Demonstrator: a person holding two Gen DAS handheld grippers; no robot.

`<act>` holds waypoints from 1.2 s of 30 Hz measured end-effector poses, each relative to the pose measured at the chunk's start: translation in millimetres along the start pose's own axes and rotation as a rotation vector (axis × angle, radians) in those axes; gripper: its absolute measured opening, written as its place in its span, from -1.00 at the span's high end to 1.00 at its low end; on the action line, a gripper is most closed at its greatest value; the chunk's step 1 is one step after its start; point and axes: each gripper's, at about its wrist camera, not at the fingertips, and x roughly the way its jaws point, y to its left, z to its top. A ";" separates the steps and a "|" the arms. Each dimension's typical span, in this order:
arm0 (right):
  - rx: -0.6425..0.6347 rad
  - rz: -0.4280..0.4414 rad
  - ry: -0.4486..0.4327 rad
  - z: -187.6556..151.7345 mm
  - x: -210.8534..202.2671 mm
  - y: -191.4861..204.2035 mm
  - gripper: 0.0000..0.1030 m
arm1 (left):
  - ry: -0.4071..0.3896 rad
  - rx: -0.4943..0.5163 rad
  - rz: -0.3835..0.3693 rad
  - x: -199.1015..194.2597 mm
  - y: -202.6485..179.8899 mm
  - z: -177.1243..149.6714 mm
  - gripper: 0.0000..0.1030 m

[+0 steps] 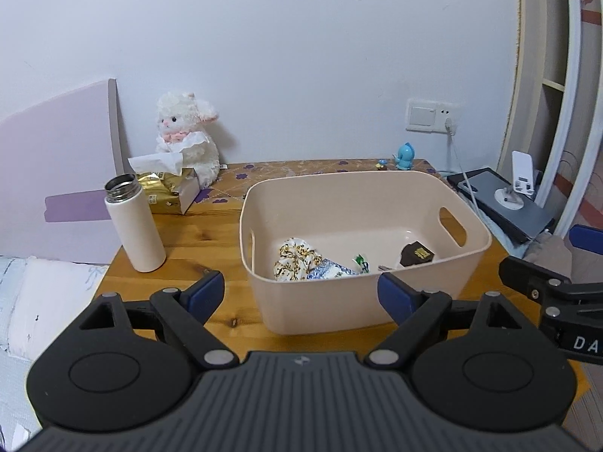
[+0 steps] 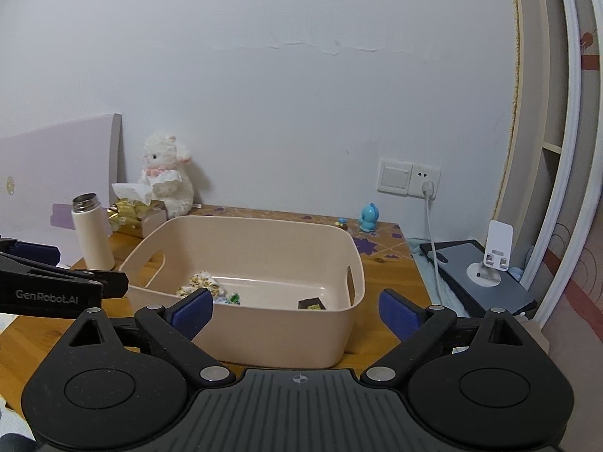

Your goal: Organize objects

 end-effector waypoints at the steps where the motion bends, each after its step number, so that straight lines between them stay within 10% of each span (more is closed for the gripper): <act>1: 0.009 -0.002 -0.008 -1.3 -5.1 -0.6 -0.87 | -0.006 0.002 -0.001 -6.5 -0.1 -2.2 -0.75; 36: 0.078 0.089 -0.056 -43.8 -129.5 0.4 -1.00 | -0.004 -0.031 -0.034 -138.7 26.6 -82.7 -0.76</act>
